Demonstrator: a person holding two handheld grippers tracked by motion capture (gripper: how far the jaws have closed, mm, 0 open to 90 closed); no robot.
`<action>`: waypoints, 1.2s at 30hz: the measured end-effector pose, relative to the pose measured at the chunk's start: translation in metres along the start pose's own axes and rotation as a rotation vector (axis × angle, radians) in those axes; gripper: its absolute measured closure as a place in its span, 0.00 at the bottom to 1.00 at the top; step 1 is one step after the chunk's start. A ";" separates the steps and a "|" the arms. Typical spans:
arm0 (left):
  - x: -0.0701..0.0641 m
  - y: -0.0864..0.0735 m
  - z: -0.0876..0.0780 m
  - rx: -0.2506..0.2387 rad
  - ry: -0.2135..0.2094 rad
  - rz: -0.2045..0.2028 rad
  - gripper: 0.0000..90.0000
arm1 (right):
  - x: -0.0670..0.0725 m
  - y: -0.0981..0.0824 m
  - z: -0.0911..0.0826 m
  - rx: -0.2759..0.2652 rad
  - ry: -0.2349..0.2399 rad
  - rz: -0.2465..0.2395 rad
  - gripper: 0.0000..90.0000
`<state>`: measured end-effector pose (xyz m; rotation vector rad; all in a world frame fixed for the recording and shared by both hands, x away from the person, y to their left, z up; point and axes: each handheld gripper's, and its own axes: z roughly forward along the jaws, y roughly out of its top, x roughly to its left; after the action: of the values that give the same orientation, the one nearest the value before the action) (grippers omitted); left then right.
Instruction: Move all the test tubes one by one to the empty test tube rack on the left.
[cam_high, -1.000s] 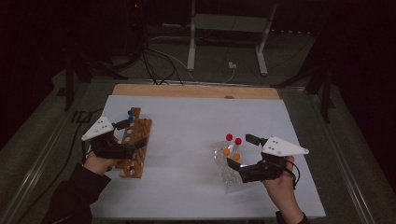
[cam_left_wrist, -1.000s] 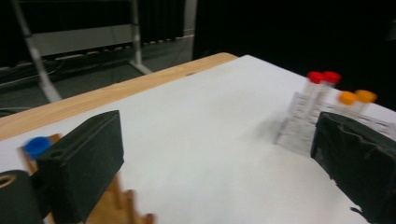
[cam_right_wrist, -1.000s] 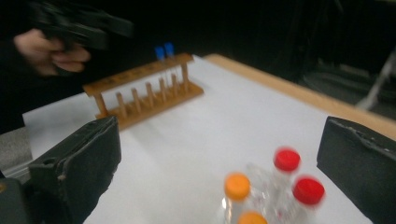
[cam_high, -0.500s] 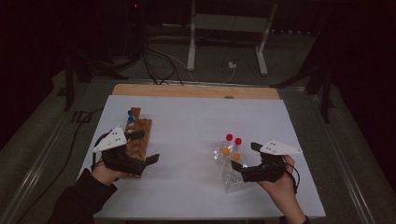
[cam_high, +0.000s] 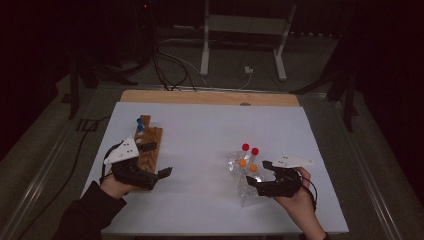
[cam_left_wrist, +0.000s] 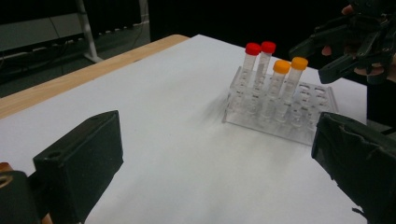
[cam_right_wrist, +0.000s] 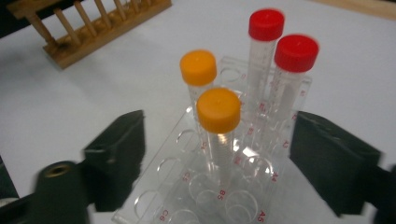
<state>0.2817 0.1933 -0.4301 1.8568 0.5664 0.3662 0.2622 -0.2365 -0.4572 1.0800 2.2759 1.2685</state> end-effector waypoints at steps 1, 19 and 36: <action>0.000 0.000 0.000 0.001 -0.001 0.001 0.03 | 0.000 -0.001 0.001 0.008 0.001 0.001 0.27; -0.001 0.000 0.001 0.005 0.001 0.004 0.03 | 0.002 -0.001 0.017 0.089 -0.025 -0.053 0.77; -0.001 0.000 -0.001 0.003 -0.004 0.010 0.03 | 0.004 0.006 0.009 0.070 -0.053 -0.069 0.82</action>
<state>0.2808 0.1934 -0.4299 1.8636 0.5560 0.3682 0.2673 -0.2260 -0.4571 1.0365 2.3123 1.1279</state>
